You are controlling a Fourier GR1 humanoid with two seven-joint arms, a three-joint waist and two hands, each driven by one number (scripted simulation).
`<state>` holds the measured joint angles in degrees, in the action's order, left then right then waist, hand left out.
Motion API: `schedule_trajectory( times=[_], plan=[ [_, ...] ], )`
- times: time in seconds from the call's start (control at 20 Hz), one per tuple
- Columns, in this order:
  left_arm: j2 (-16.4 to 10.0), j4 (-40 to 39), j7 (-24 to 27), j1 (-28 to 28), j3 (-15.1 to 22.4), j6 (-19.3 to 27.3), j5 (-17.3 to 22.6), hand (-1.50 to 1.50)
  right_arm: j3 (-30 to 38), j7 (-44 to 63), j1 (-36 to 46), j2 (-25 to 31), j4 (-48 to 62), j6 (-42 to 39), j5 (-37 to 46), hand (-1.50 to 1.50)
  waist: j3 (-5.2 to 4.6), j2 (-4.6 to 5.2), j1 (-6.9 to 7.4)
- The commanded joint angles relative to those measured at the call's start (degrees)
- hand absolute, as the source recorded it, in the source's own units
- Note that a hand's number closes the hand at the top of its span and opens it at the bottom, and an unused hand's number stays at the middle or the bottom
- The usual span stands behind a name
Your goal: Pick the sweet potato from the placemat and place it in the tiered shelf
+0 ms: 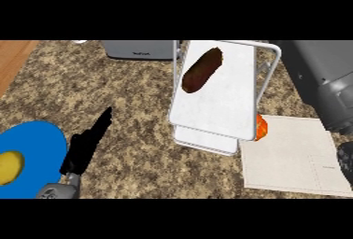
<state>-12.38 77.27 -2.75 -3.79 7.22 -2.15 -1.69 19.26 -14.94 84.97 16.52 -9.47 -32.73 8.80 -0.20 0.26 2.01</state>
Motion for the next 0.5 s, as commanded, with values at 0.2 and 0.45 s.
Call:
schedule_trajectory(
  times=[0.2, 0.45],
  plan=[
    [0.7, 0.7, 0.3, -0.8, 1.4, 0.0, -1.3, 0.0, 6.2, 5.6, -1.9, 12.6, 3.1, 3.9, -4.6, -1.5, 0.26, 2.54, 3.08],
    [0.1, 0.9, -0.1, -1.7, 0.9, -1.9, 0.1, 0.0, 6.0, 2.4, -4.6, 18.5, 1.7, -3.1, -4.3, -1.5, 0.41, 3.26, 4.28]
  ],
)
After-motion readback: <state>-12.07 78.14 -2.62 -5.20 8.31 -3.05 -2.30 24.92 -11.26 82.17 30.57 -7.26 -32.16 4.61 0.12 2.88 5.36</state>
